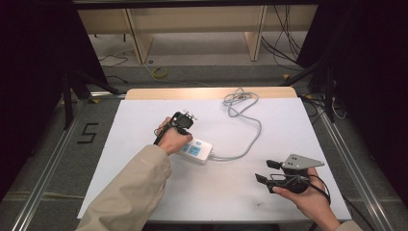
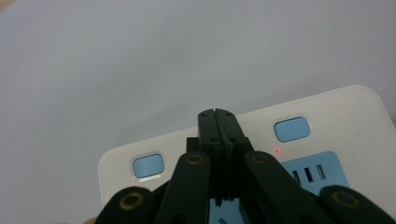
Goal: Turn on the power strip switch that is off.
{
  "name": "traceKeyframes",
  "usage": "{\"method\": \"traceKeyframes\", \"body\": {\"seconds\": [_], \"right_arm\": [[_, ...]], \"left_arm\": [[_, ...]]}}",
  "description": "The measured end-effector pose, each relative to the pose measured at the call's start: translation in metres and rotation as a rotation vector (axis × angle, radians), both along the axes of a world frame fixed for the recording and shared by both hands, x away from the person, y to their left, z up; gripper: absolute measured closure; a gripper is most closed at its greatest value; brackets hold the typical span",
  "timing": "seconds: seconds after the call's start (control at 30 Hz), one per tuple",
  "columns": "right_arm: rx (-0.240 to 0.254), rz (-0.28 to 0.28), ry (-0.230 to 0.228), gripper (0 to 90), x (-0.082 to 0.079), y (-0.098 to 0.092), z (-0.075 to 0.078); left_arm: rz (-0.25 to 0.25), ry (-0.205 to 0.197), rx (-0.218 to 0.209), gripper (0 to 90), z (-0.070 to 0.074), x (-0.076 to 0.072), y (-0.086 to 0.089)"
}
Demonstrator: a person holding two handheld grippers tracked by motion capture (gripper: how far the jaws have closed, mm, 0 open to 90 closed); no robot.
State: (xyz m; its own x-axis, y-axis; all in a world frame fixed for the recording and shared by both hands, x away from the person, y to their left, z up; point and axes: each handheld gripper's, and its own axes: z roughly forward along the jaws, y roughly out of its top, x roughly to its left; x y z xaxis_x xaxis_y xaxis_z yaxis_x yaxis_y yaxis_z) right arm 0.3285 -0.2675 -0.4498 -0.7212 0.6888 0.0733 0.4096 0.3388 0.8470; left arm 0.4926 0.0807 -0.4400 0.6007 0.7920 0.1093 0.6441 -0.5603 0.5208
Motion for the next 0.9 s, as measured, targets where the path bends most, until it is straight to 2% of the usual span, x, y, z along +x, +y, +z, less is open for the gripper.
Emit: {"method": "traceKeyframes", "body": {"seconds": [0.17,0.9], "right_arm": [[0.001,0.0,0.0,32.3,-0.0002,-0.0001,0.0001],[-0.002,0.001,0.003,32.2,-0.001,0.0002,0.0006]], "left_arm": [[-0.001,0.01,-0.009,90.0,-0.0004,0.0007,-0.0001],[0.007,0.015,0.003,90.0,-0.0029,0.0004,-0.002]]}}
